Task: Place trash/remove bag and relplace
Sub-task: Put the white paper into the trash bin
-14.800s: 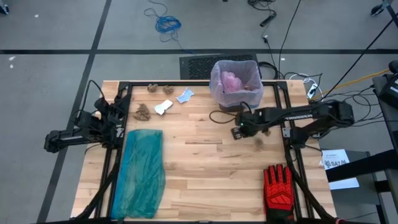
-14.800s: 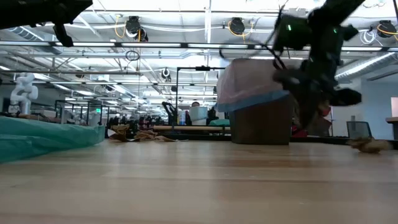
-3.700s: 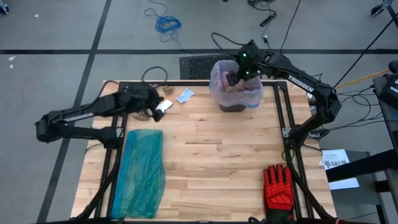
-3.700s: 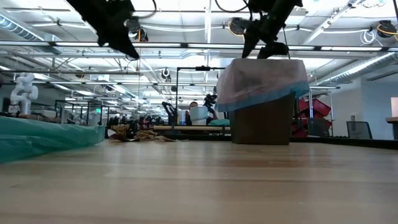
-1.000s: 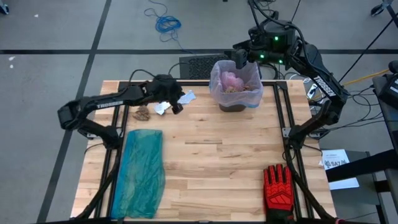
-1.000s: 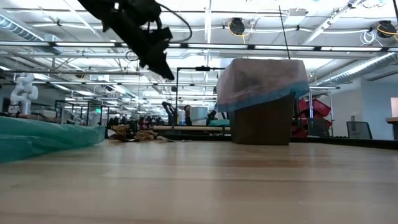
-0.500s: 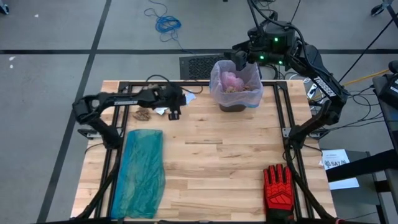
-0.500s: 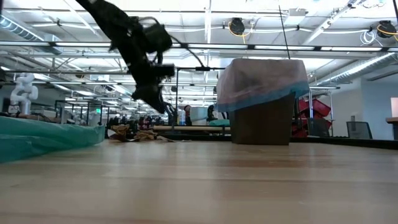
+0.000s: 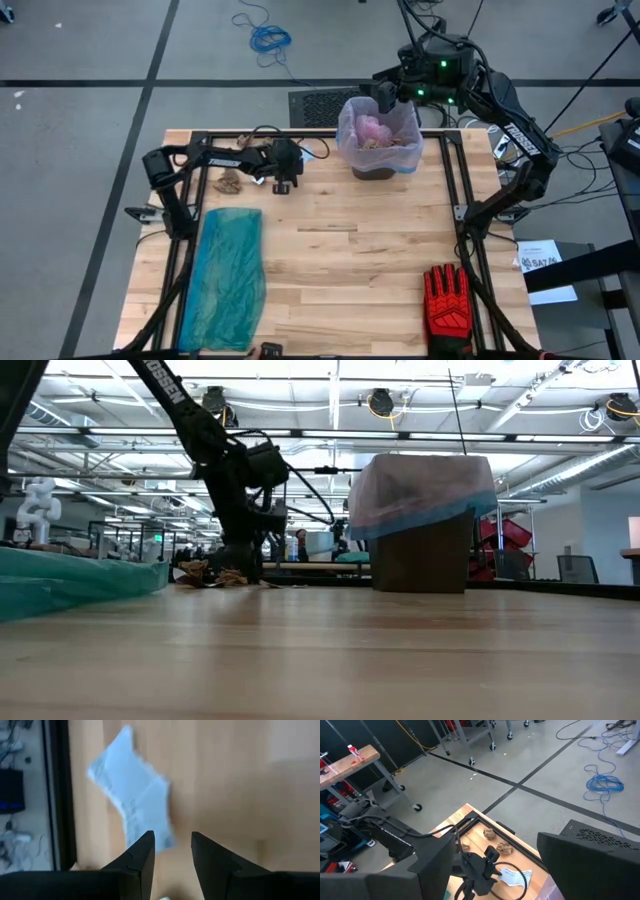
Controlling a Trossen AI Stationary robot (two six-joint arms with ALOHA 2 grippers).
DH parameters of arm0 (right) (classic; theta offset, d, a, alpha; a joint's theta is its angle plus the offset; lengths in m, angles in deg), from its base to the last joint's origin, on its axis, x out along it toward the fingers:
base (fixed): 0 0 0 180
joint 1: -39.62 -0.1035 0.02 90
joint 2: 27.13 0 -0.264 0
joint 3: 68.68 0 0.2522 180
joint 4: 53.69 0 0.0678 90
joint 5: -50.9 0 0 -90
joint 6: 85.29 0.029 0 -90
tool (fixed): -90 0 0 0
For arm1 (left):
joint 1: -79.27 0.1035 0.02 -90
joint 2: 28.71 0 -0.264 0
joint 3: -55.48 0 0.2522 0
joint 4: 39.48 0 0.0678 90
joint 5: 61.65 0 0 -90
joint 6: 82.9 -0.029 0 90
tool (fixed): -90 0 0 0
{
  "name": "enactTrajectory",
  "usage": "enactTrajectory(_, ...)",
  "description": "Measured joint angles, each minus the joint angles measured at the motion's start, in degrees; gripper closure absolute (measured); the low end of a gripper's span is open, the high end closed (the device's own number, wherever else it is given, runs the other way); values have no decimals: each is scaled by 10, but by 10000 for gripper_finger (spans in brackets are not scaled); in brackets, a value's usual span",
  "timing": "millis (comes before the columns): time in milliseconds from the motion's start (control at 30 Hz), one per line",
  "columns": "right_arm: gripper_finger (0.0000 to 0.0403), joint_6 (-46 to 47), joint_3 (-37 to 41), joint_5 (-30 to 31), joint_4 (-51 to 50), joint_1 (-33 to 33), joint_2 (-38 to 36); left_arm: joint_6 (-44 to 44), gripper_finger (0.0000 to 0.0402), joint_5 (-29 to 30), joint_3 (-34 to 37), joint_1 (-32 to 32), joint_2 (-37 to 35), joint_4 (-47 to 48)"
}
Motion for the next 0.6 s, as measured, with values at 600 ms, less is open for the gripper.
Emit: enactTrajectory(600, 129, 5, 0, 2, 1, 0, 0, 1, 308, 8, -1, 39, 37, -48)
